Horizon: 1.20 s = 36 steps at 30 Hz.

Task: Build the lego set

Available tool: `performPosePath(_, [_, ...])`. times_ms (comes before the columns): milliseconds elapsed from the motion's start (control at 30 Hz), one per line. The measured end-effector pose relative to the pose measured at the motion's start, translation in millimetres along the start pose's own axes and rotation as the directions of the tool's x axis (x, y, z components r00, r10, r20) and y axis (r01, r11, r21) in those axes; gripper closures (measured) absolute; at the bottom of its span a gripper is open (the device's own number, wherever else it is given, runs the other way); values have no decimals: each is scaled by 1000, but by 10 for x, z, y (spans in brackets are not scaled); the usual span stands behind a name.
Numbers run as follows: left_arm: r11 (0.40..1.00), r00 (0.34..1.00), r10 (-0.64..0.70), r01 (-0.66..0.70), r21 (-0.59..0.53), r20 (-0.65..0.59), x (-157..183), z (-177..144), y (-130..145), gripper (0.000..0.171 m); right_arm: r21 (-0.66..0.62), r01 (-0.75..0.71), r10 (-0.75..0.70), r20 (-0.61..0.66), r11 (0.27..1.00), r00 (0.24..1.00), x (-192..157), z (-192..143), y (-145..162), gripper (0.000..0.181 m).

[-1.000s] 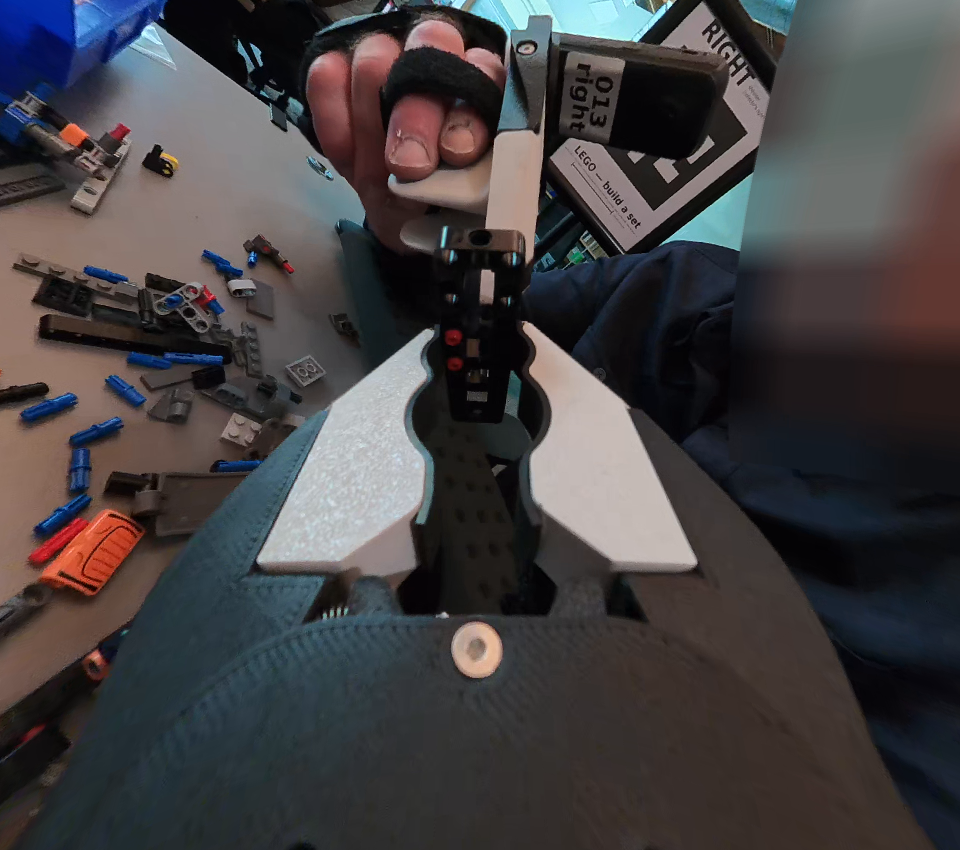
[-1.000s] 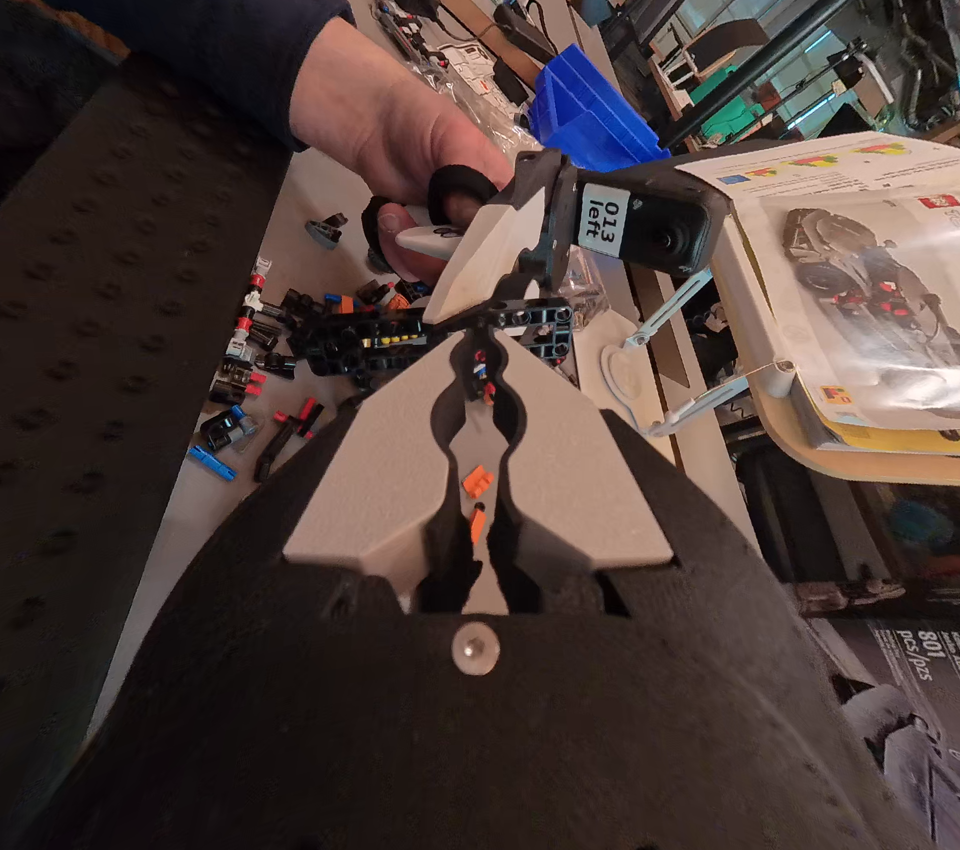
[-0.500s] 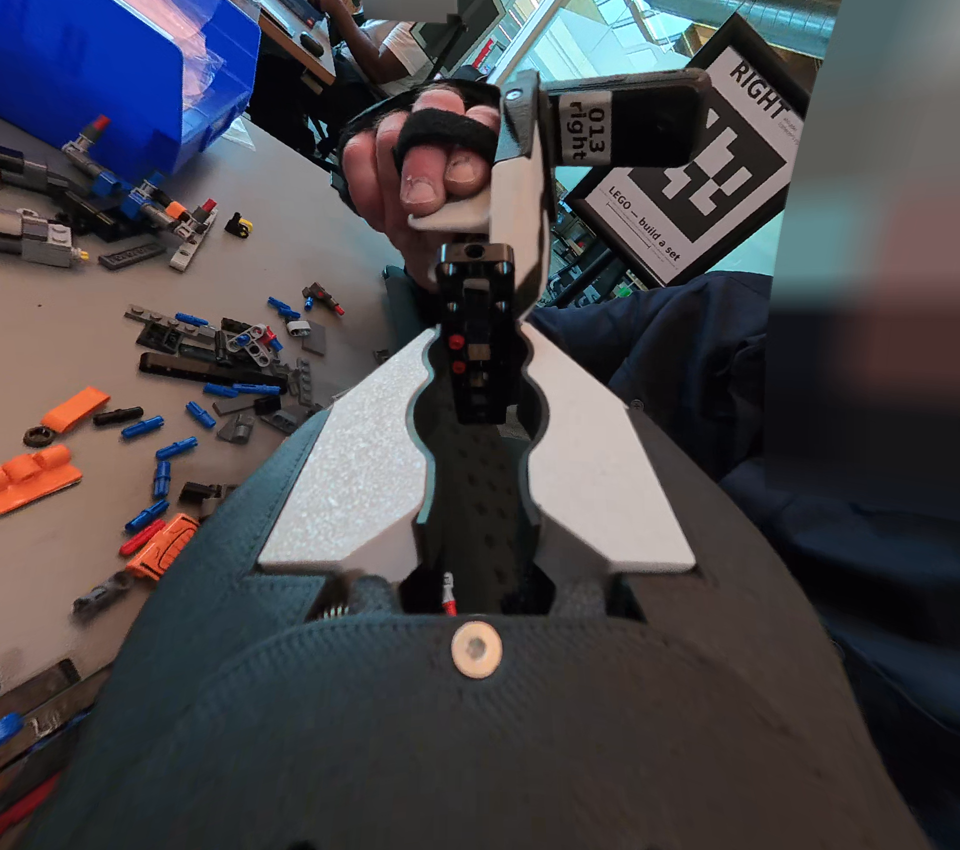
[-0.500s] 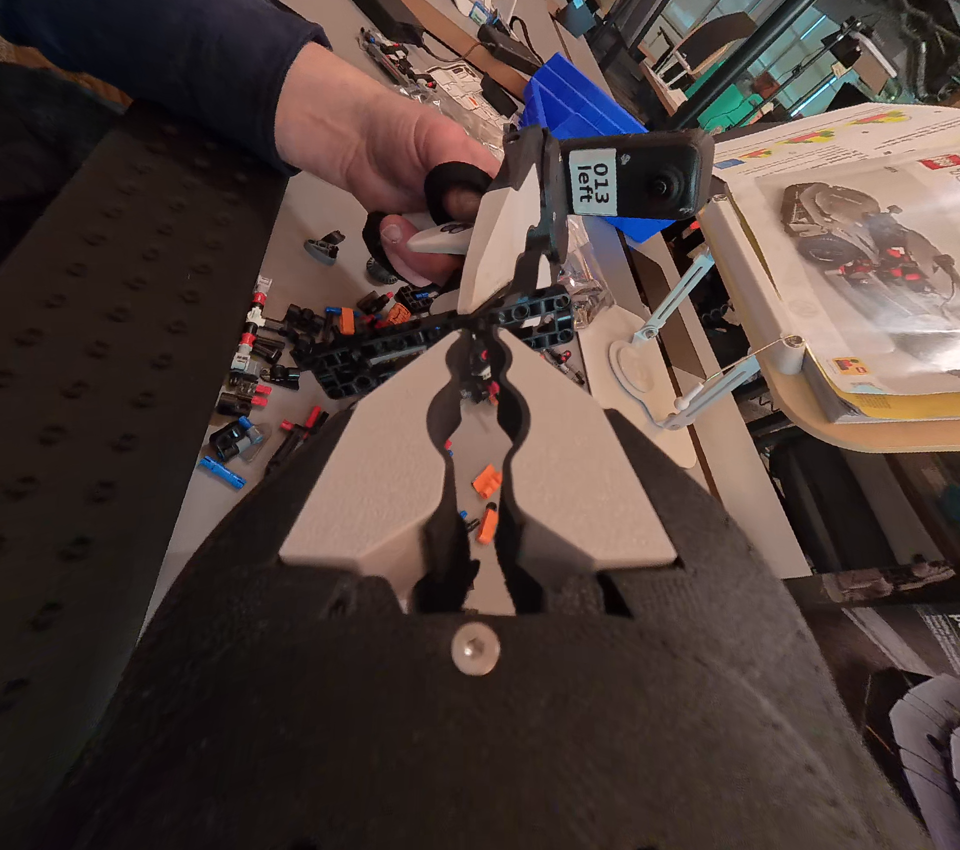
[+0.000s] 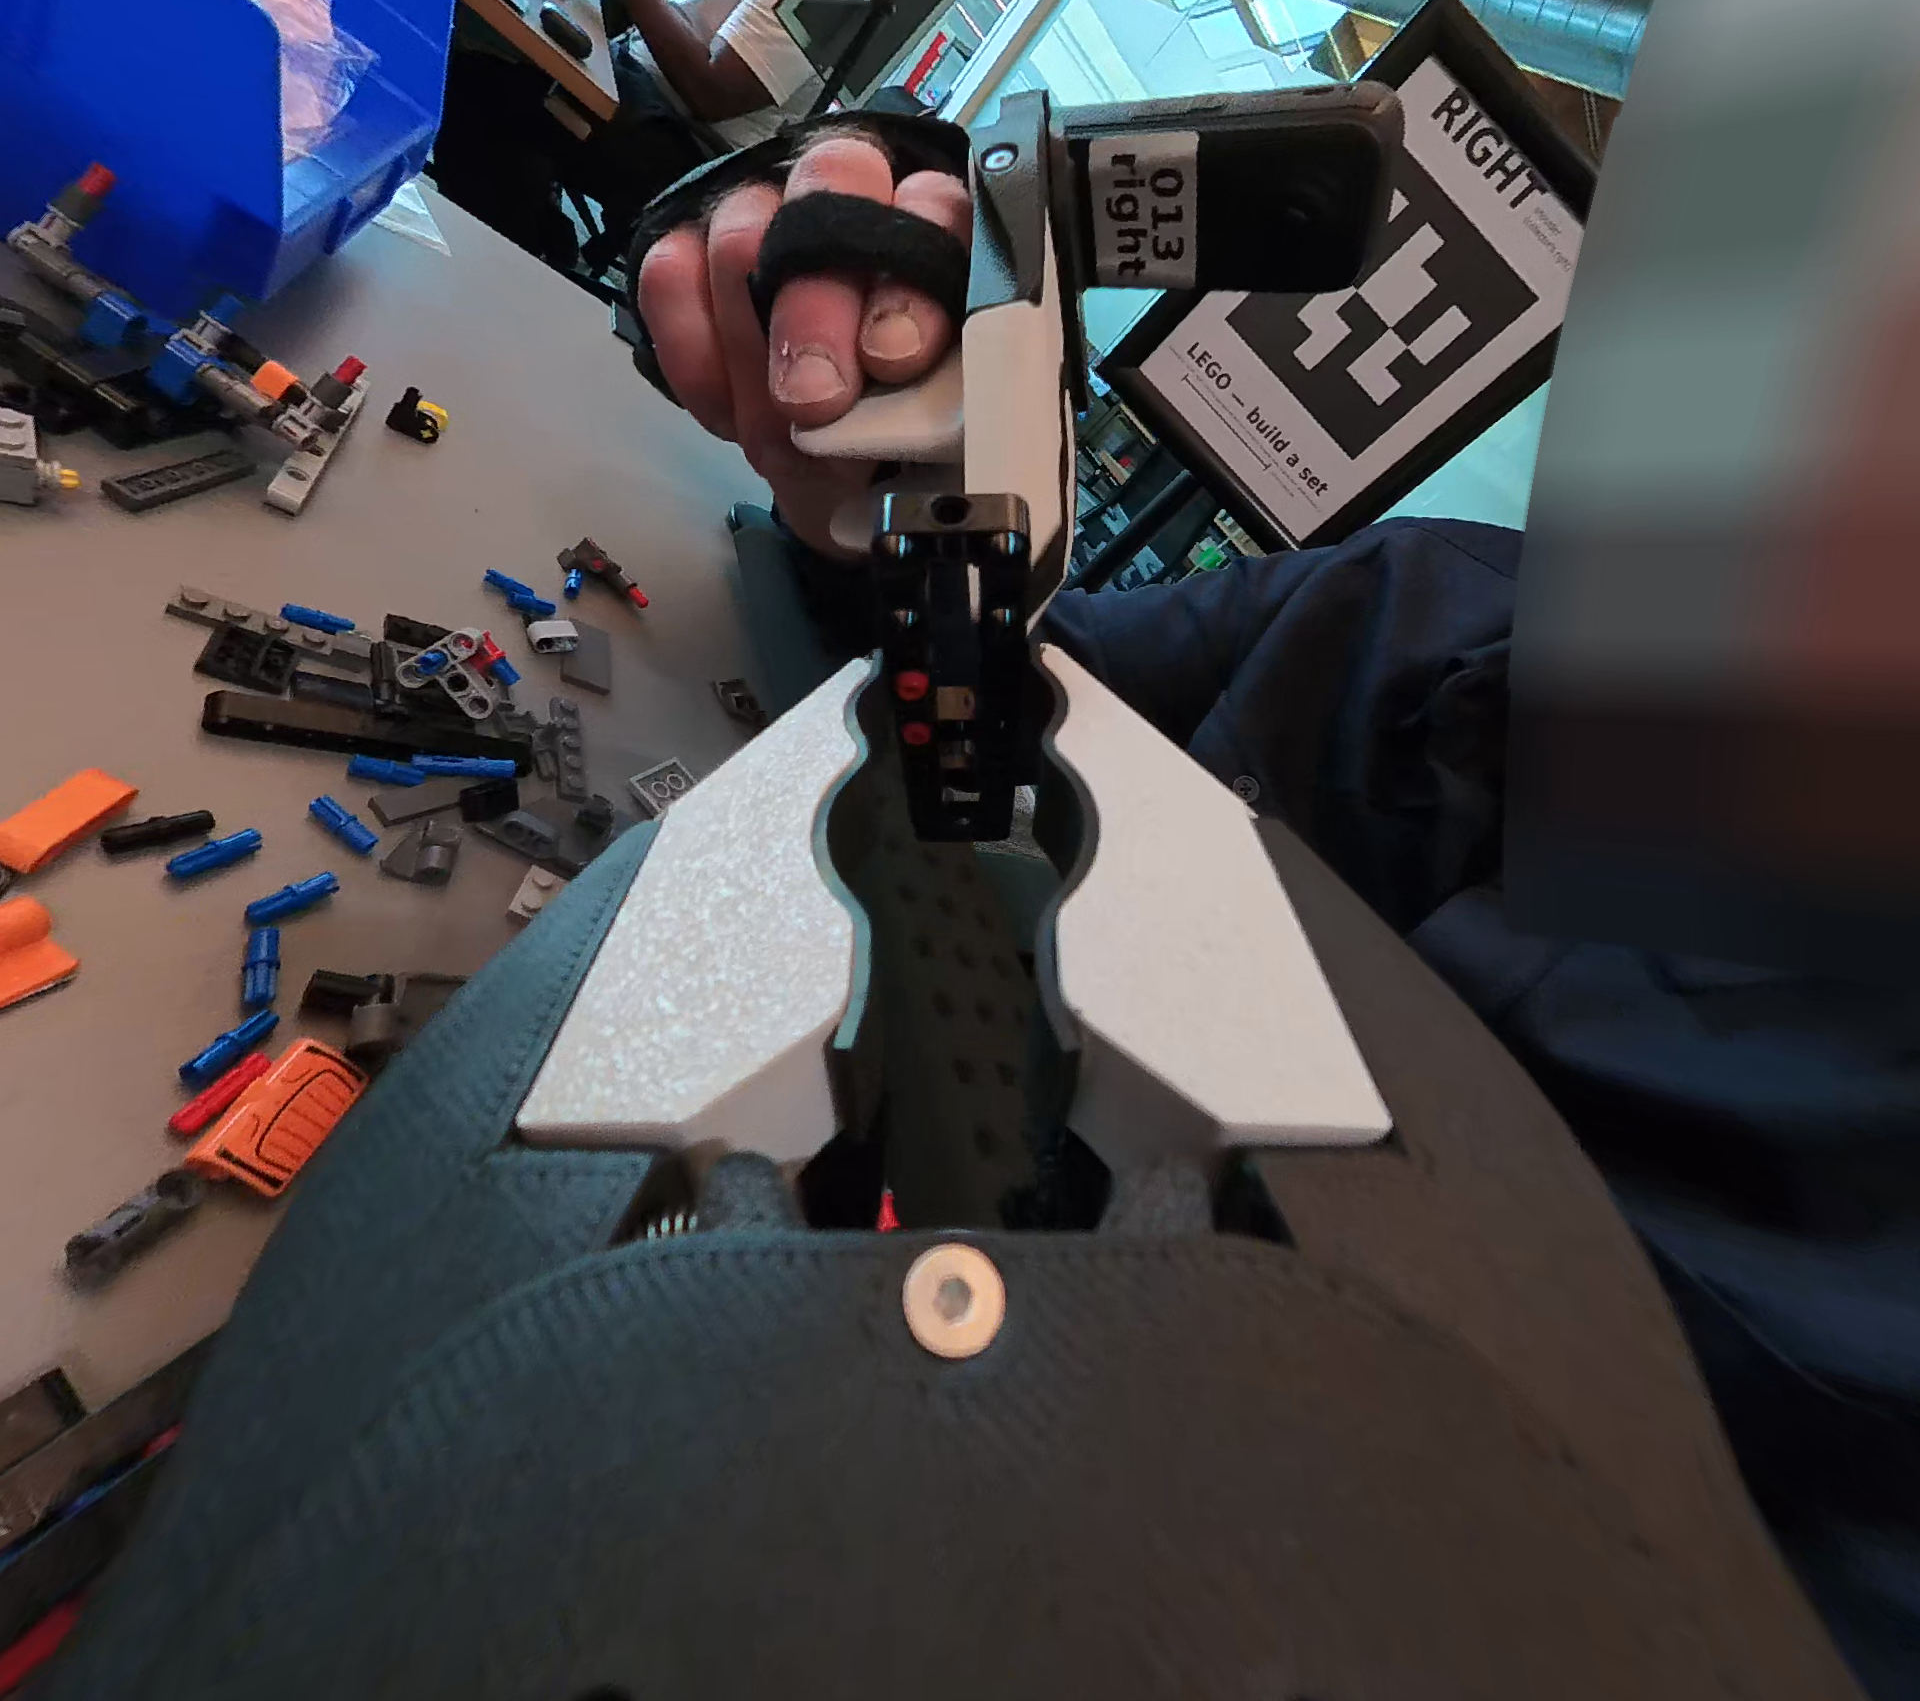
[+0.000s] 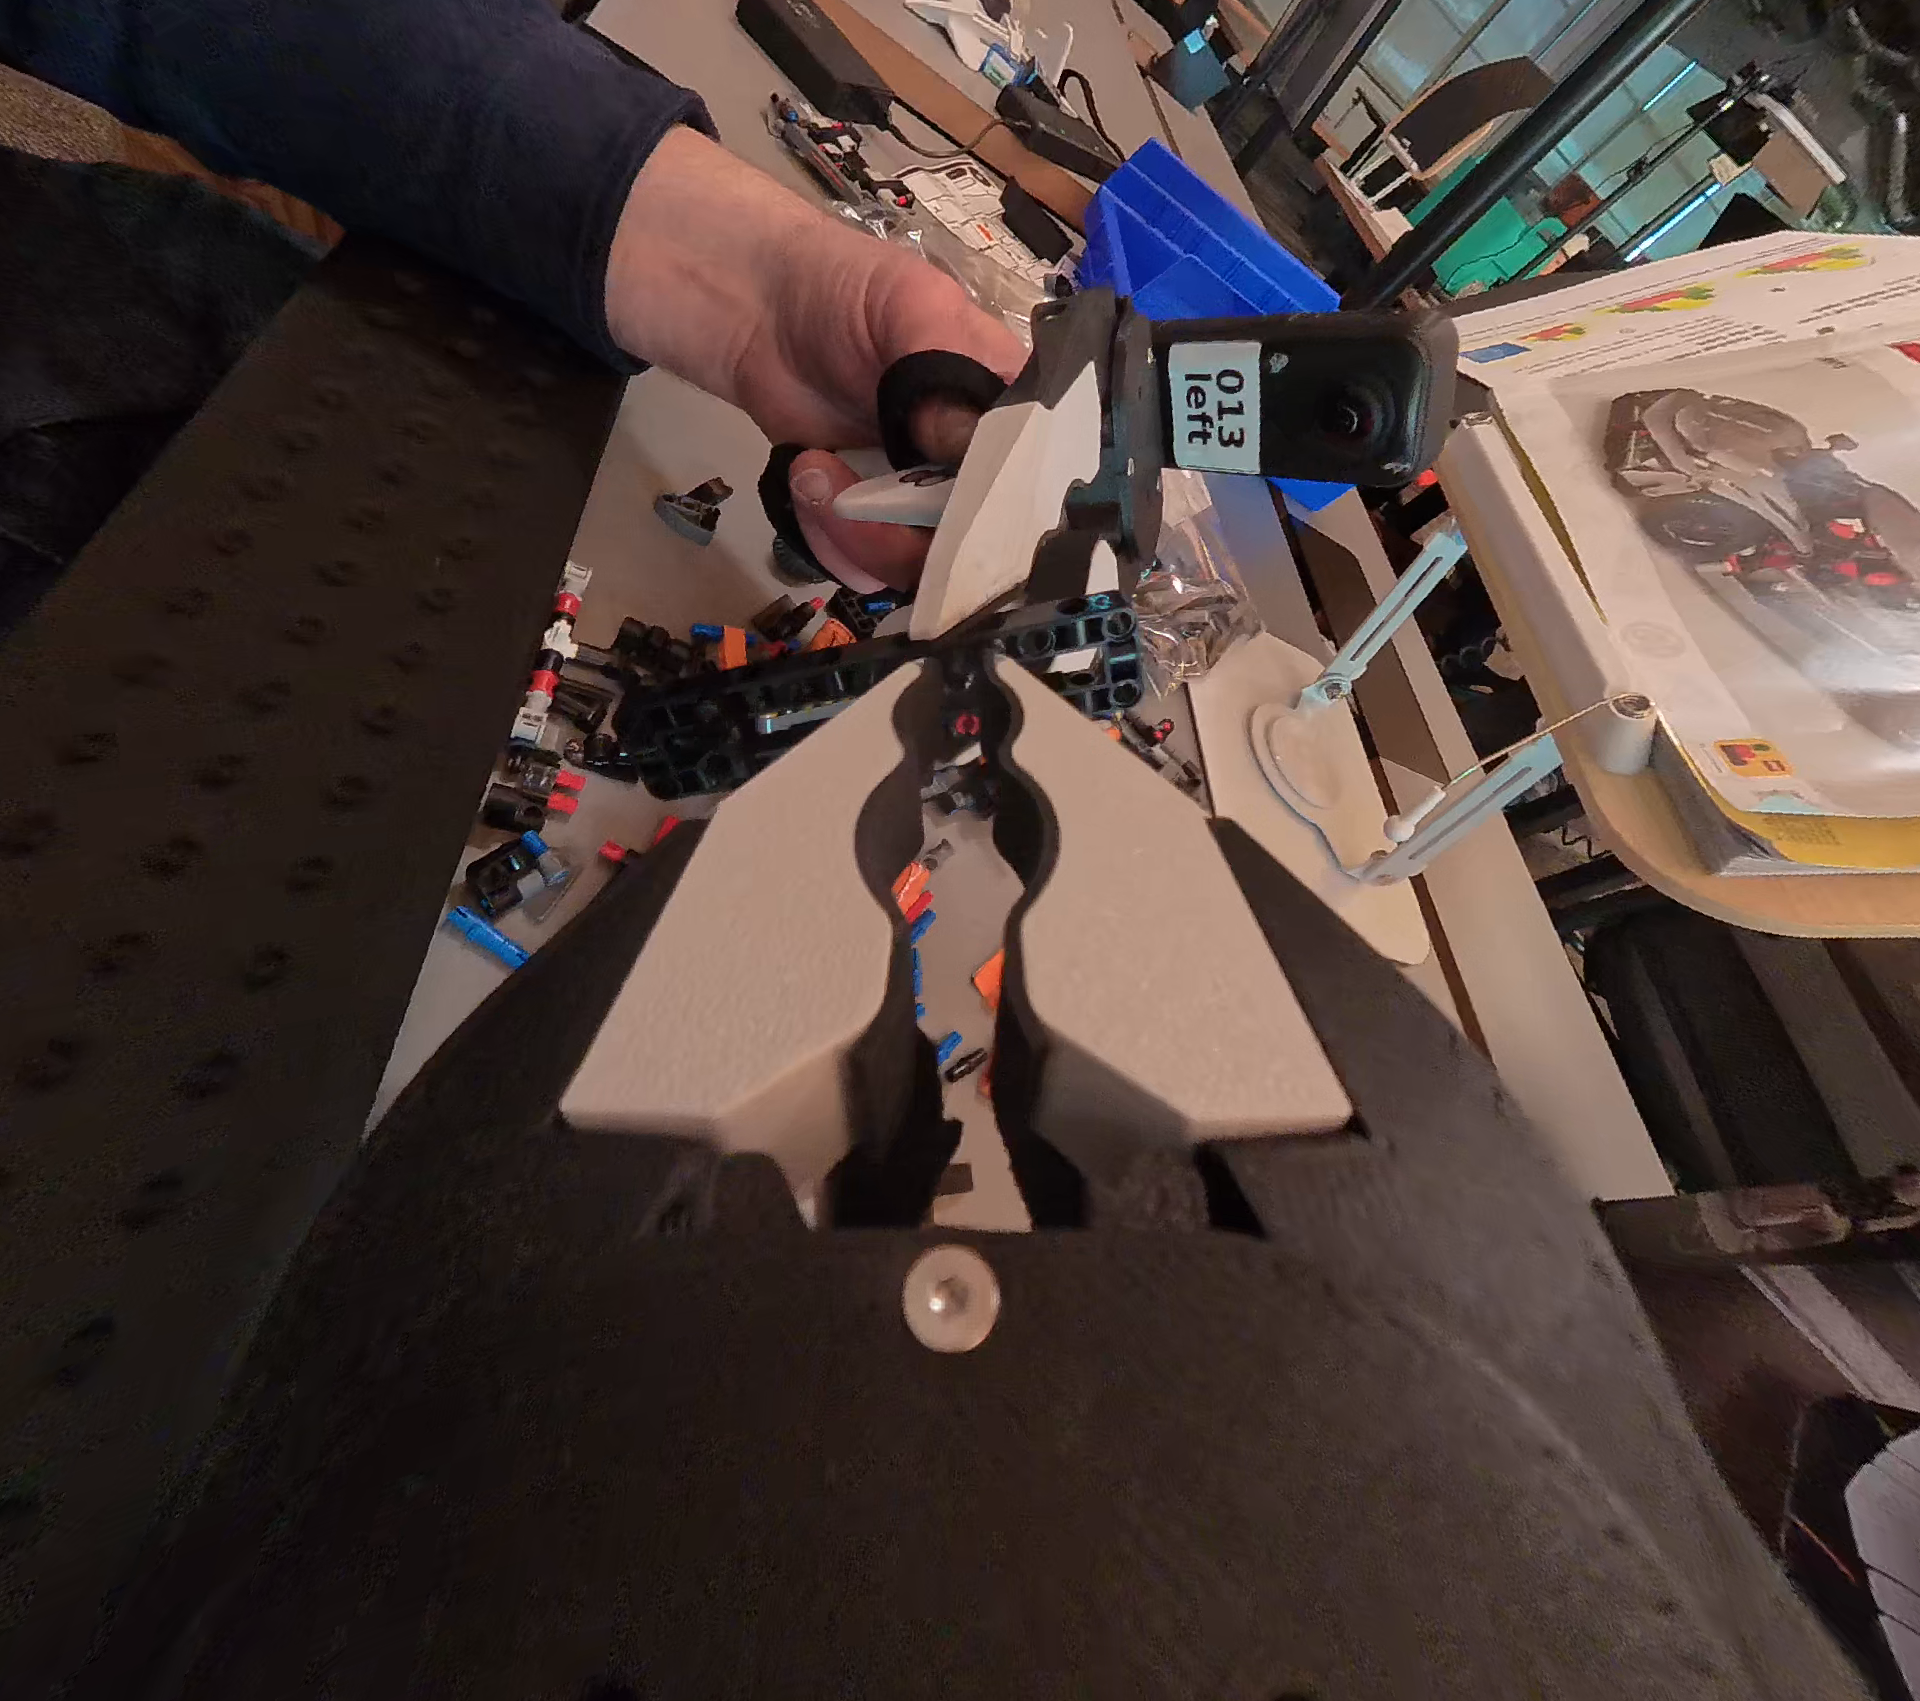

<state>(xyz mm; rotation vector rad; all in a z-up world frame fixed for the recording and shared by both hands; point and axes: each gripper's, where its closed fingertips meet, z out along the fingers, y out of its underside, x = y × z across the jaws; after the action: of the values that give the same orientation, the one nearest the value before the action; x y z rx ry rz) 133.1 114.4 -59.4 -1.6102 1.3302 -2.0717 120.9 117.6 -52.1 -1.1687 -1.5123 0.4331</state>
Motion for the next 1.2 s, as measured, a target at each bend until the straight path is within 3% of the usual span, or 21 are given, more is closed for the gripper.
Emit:
performPosePath(133, [999, 1000, 24, -24, 25, 7, -6, 7, -34, 148, -4, -39, 39, 9, 999, 999, 11, -11, 7, 181])
performPosePath(200, [1000, 1000, 19, -18, 25, -24, 28, 32, -33, 137, -18, -39, 39, 12, 999, 999, 5, 3, 29, 180])
performPosePath(233, [999, 999, 33, -33, 20, 7, -13, 37, -24, 148, -18, -39, 39, 16, 999, 999, -5, 15, 28, 181])
performPosePath(667, [965, 941, 261, -257, -48, 213, 14, -43, -63, 148, -8, -95, 96, 26, 995, 995, 8, -13, 2, 181])
performPosePath(733, [953, 940, 250, -281, 111, 231, 155, -387, -303, 149, 9, -135, 135, -15, 991, 991, 126, -183, 47, 180])
performPosePath(800, [942, 928, 277, -313, 118, 251, 206, -522, -340, 149, 73, -221, 225, -52, 973, 973, 283, -412, 90, 181])
performPosePath(933, [979, 973, 184, -195, 64, 140, 64, -251, -202, 149, -110, -260, 265, 32, 959, 964, 95, -176, 421, 181])
performPosePath(1033, [975, 973, 196, -206, 84, 118, 63, -258, -197, 149, -287, -226, 250, 49, 931, 967, -36, -56, 751, 180])
performPosePath(1200, [967, 973, 216, -224, 118, 80, 101, -278, -231, 149, -363, -259, 316, 106, 895, 943, -177, -7, 922, 180])
